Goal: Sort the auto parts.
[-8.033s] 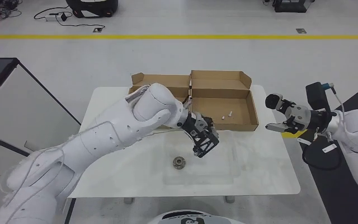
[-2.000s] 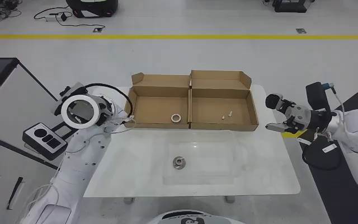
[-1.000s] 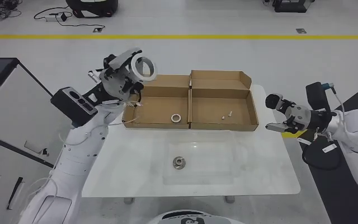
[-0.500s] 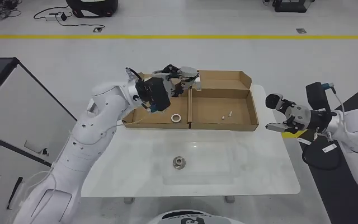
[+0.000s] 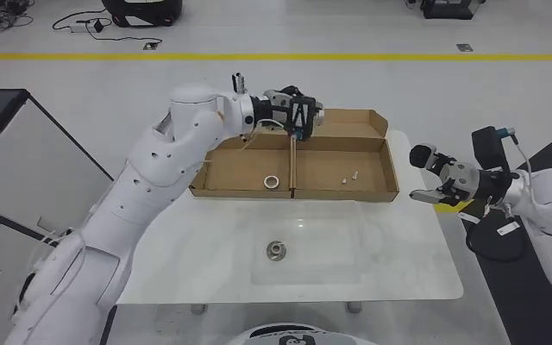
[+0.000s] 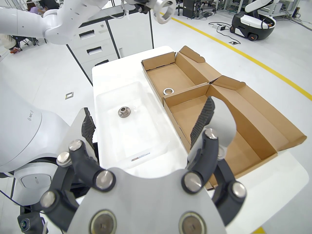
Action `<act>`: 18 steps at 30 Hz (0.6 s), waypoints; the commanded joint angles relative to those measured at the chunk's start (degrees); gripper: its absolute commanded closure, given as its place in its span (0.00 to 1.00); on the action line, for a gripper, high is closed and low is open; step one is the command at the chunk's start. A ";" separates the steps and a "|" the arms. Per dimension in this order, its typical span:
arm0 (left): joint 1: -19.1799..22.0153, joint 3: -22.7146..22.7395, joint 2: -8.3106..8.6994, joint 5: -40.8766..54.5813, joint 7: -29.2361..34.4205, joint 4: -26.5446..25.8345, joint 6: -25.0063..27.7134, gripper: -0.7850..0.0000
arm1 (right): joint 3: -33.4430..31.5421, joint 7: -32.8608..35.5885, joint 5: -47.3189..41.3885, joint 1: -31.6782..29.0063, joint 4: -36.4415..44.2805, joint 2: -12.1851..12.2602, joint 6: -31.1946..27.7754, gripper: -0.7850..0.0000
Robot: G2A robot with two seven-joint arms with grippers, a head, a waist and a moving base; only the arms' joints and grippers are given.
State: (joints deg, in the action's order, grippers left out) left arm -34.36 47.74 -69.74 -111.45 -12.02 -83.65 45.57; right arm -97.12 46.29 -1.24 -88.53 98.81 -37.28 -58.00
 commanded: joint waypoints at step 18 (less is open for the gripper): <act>1.37 -1.93 -1.20 -0.41 15.89 7.86 3.65 1.00 | 0.00 0.00 0.01 0.00 0.00 0.00 0.00 0.00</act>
State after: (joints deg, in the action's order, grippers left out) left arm -33.00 45.82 -70.93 -111.85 3.87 -75.79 49.21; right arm -97.12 46.29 -1.24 -88.53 98.81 -37.28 -58.00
